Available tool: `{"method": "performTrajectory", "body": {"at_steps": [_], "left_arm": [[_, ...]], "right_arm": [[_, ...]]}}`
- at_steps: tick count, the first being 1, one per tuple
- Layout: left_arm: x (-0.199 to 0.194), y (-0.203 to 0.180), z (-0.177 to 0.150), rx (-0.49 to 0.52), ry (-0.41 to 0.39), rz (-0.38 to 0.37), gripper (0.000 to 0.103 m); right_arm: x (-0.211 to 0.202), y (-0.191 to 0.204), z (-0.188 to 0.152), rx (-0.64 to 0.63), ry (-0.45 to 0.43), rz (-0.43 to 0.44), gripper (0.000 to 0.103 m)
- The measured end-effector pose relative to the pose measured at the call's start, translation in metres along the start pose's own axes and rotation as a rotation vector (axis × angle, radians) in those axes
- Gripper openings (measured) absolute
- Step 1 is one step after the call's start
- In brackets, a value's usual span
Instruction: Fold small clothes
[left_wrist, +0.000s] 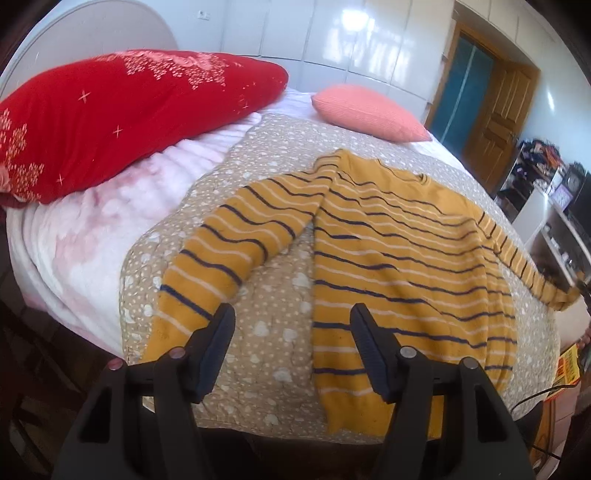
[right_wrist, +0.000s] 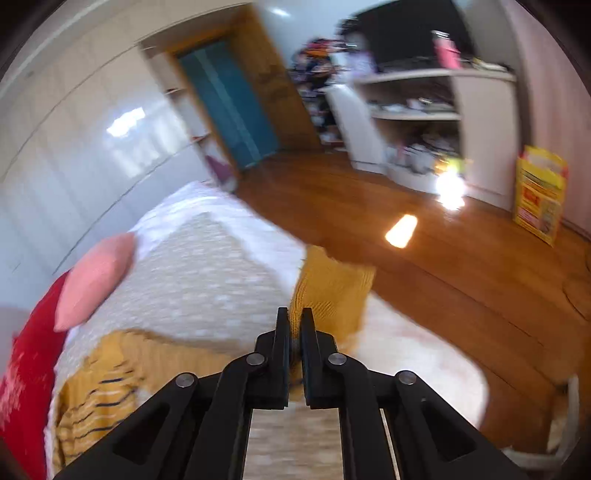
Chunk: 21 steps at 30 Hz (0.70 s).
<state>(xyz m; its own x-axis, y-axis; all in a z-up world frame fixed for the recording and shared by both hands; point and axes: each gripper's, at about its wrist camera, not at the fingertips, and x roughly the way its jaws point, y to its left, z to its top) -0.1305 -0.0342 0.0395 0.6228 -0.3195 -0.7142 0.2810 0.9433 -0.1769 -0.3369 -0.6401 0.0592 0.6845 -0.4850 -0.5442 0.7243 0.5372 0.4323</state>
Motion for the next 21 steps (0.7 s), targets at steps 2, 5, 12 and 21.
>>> {"method": "performTrajectory", "body": {"at_steps": [2, 5, 12, 21], "left_arm": [[-0.004, 0.005, -0.001, -0.011, -0.019, -0.013, 0.064], [-0.012, 0.017, -0.006, -0.022, -0.045, -0.027, 0.067], [-0.03, 0.068, -0.019, -0.115, -0.083, -0.049, 0.071], [-0.054, 0.126, -0.034, -0.233, -0.126, -0.027, 0.075]], "right_arm": [[0.011, 0.05, 0.001, -0.061, 0.033, 0.071, 0.005], [0.021, 0.125, -0.009, -0.16, 0.069, 0.173, 0.005], [0.057, 0.338, -0.079, -0.419, 0.24, 0.453, 0.005], [0.117, 0.482, -0.246, -0.711, 0.553, 0.495, 0.011]]}}
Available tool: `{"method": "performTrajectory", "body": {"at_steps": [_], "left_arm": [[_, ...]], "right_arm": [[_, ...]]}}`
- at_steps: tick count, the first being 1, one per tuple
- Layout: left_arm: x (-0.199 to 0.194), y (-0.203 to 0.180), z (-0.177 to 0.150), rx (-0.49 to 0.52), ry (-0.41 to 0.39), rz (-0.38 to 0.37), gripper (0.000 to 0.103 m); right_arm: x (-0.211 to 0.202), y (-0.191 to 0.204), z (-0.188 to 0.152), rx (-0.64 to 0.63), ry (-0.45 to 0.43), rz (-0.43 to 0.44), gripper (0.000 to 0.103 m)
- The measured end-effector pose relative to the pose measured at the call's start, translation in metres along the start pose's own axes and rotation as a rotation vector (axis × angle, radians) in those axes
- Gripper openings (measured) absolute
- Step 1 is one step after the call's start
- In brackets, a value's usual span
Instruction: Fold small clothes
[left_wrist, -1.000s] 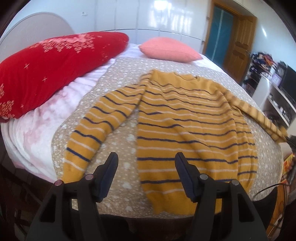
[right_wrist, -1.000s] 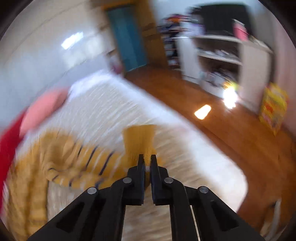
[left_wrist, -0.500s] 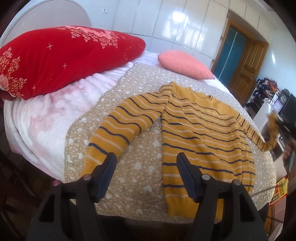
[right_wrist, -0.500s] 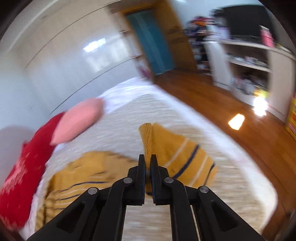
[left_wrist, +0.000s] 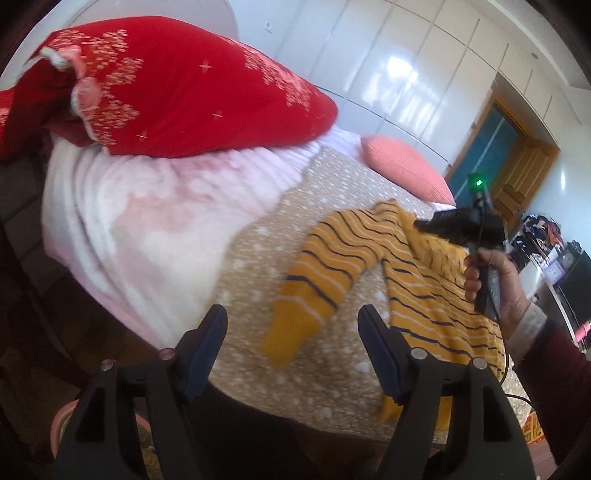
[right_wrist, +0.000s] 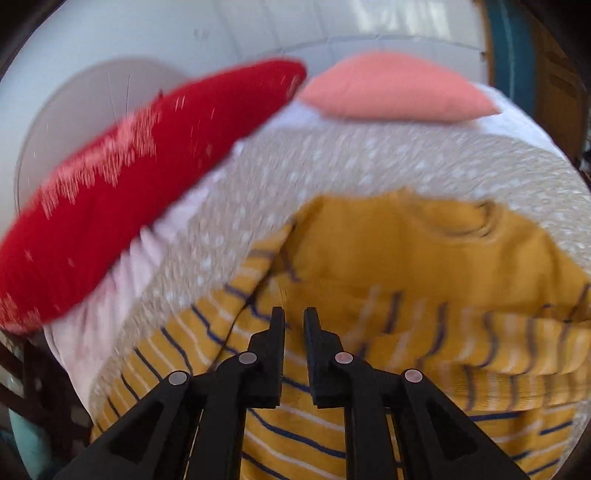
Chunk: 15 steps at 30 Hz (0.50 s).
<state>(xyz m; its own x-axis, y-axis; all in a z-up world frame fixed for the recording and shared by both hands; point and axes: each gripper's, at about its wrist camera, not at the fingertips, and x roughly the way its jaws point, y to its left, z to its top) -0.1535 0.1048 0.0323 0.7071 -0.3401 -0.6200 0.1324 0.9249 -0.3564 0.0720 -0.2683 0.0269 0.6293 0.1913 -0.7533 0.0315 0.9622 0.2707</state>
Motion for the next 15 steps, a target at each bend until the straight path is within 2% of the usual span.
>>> {"method": "performTrajectory", "body": {"at_steps": [2, 3, 6, 7, 9, 10, 11, 13, 14, 15], "left_arm": [[-0.006, 0.009, -0.001, -0.008, -0.02, 0.023, 0.08], [-0.007, 0.016, -0.001, -0.018, -0.027, 0.04, 0.081], [-0.008, 0.035, -0.003, -0.058, -0.03, 0.066, 0.081], [-0.007, 0.04, -0.003, -0.07, -0.03, 0.077, 0.081], [-0.007, 0.051, -0.006, -0.09, -0.03, 0.104, 0.081], [-0.006, 0.057, -0.008, -0.101, -0.029, 0.122, 0.081], [-0.007, 0.062, -0.009, -0.113, -0.028, 0.14, 0.081], [-0.008, 0.07, -0.012, -0.133, -0.026, 0.159, 0.081], [-0.009, 0.074, -0.013, -0.142, -0.026, 0.165, 0.081], [-0.01, 0.077, -0.013, -0.149, -0.027, 0.172, 0.081]], "right_arm": [[-0.001, 0.008, -0.008, -0.021, -0.013, 0.0, 0.015], [-0.003, 0.008, -0.006, -0.028, -0.026, -0.013, 0.026], [-0.032, 0.017, -0.013, -0.086, -0.119, -0.125, 0.043], [-0.047, 0.02, -0.016, -0.128, -0.175, -0.179, 0.048], [-0.065, 0.03, -0.02, -0.163, -0.242, -0.24, 0.085], [-0.068, 0.034, -0.023, -0.153, -0.215, -0.242, 0.091], [-0.069, 0.035, -0.024, -0.14, -0.162, -0.19, 0.091], [-0.064, 0.042, -0.029, -0.115, -0.042, -0.041, 0.082], [-0.064, 0.048, -0.038, -0.116, -0.008, 0.031, 0.073], [-0.064, 0.055, -0.045, -0.125, 0.004, 0.065, 0.073]]}}
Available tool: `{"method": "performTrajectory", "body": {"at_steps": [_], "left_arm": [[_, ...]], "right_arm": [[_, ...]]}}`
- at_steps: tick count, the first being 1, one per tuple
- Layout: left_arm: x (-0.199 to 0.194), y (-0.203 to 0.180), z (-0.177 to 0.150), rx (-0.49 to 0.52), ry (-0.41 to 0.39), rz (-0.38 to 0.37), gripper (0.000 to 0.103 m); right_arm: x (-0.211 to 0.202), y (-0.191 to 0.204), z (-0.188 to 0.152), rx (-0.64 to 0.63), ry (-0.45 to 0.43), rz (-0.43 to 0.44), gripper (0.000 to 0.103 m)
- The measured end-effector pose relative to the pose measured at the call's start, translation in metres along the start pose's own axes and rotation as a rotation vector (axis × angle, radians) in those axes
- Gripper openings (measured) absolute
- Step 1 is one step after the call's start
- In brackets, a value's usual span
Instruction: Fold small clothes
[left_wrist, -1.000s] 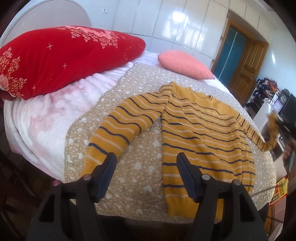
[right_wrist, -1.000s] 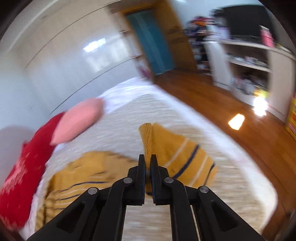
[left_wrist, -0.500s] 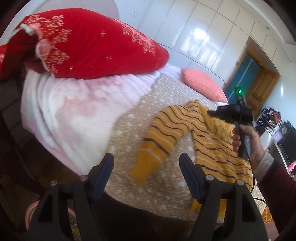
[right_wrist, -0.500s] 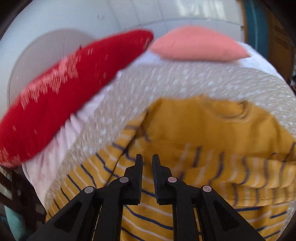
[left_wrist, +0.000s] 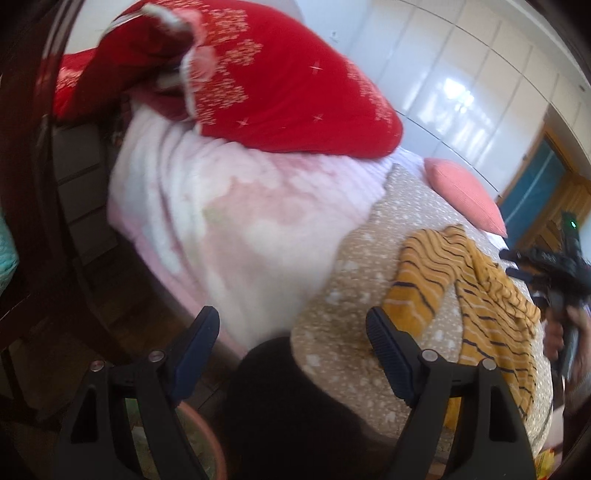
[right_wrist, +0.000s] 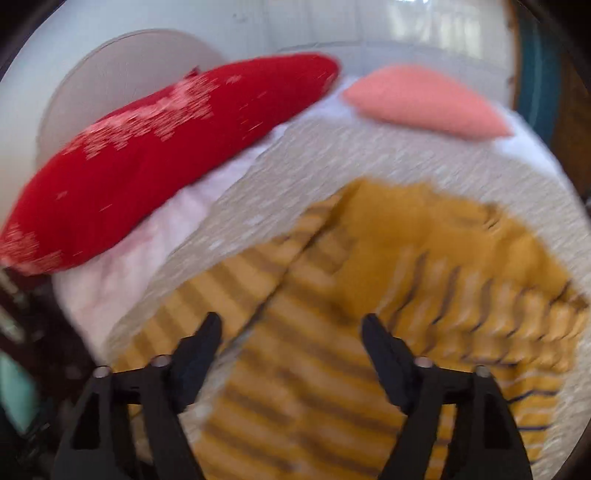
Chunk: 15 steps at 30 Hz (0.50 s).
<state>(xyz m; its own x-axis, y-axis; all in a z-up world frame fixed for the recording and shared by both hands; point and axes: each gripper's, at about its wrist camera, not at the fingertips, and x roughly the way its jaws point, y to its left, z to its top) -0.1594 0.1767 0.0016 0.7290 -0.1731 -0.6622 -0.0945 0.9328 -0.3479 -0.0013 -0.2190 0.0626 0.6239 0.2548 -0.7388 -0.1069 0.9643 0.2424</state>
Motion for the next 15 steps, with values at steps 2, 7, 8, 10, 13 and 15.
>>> {"method": "performTrajectory", "body": {"at_steps": [2, 7, 8, 10, 13, 15], "left_arm": [[-0.001, 0.004, 0.0, -0.013, -0.005, 0.013, 0.081], [-0.001, 0.008, 0.001, -0.034, -0.004, 0.009, 0.081], [0.0, 0.008, 0.001, -0.035, 0.0, 0.006, 0.081], [0.002, 0.007, 0.0, -0.038, 0.007, 0.001, 0.081], [0.002, 0.006, 0.0, -0.049, 0.018, -0.016, 0.081], [0.002, 0.002, 0.001, -0.044, 0.023, -0.023, 0.081]], "right_arm": [[0.007, 0.018, -0.013, -0.03, 0.03, 0.08, 0.073], [0.049, 0.068, -0.047, -0.075, 0.154, 0.223, 0.073], [0.056, 0.074, -0.051, -0.082, 0.17, 0.226, 0.073], [0.071, 0.087, -0.06, -0.094, 0.198, 0.222, 0.073], [0.077, 0.099, -0.059, -0.123, 0.172, 0.193, 0.06], [0.077, 0.099, -0.053, -0.143, 0.199, 0.168, 0.009]]}}
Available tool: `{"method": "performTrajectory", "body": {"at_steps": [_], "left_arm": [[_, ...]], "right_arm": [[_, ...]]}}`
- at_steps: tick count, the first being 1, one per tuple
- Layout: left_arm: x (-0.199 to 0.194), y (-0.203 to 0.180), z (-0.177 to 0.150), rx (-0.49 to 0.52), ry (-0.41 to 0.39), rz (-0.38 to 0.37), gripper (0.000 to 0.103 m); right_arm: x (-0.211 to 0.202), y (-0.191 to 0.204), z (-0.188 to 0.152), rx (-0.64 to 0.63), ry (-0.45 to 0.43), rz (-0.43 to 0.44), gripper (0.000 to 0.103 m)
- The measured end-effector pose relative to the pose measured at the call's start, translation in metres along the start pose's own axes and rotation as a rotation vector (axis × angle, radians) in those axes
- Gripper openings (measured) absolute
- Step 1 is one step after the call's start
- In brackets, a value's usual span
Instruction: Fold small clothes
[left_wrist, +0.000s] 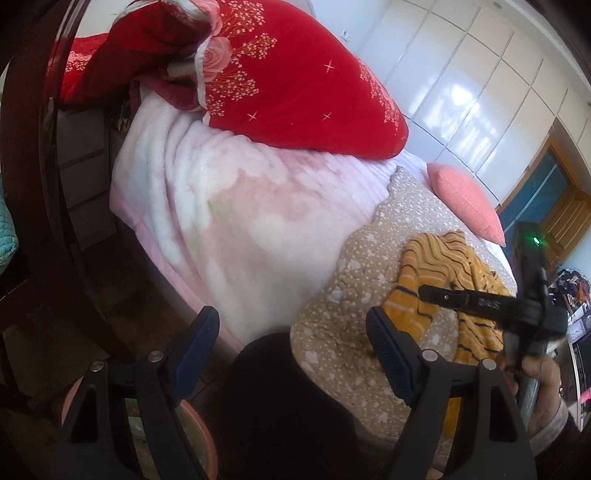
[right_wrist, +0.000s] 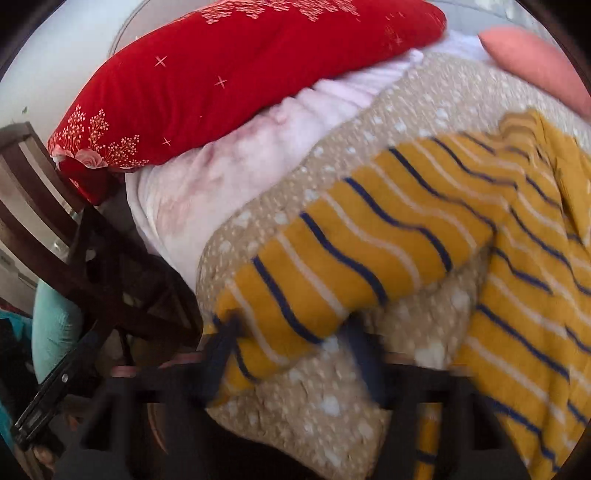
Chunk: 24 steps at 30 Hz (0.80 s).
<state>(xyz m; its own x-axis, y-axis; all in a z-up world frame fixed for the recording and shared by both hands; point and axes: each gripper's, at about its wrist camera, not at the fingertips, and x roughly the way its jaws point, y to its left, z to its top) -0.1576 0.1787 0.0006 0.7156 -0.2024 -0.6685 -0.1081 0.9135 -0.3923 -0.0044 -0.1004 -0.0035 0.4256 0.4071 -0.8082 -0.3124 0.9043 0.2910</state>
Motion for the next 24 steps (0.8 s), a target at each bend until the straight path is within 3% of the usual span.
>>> {"method": "performTrajectory", "body": {"at_steps": [3, 5, 9, 13, 15, 16, 17, 20, 24], "left_arm": [[-0.003, -0.008, 0.002, 0.018, -0.005, -0.01, 0.081], [-0.004, -0.015, 0.003, 0.038, -0.009, -0.02, 0.081], [0.0, -0.037, 0.005, 0.09, -0.001, -0.044, 0.081], [0.003, -0.064, 0.004, 0.147, 0.01, -0.064, 0.081], [0.007, -0.081, 0.002, 0.186, 0.021, -0.073, 0.081], [0.008, -0.086, 0.002, 0.2, 0.026, -0.076, 0.081], [0.011, -0.095, 0.001, 0.222, 0.031, -0.079, 0.081], [0.021, -0.122, -0.003, 0.284, 0.057, -0.085, 0.081], [0.042, -0.161, -0.007, 0.345, 0.109, -0.119, 0.082]], "right_arm": [[-0.023, -0.005, 0.012, -0.036, -0.04, -0.034, 0.008], [-0.063, -0.017, 0.019, -0.067, -0.116, -0.103, 0.008], [-0.153, -0.084, 0.028, -0.004, -0.238, -0.269, 0.008], [-0.205, -0.176, 0.013, 0.092, -0.229, -0.536, 0.009], [-0.211, -0.232, -0.001, 0.168, -0.132, -0.776, 0.032], [-0.217, -0.253, -0.01, 0.213, -0.117, -0.866, 0.034], [-0.227, -0.271, -0.022, 0.265, -0.136, -0.882, 0.034], [-0.262, -0.301, -0.066, 0.412, -0.279, -0.686, 0.041], [-0.271, -0.308, -0.106, 0.432, -0.34, -0.578, 0.043]]}}
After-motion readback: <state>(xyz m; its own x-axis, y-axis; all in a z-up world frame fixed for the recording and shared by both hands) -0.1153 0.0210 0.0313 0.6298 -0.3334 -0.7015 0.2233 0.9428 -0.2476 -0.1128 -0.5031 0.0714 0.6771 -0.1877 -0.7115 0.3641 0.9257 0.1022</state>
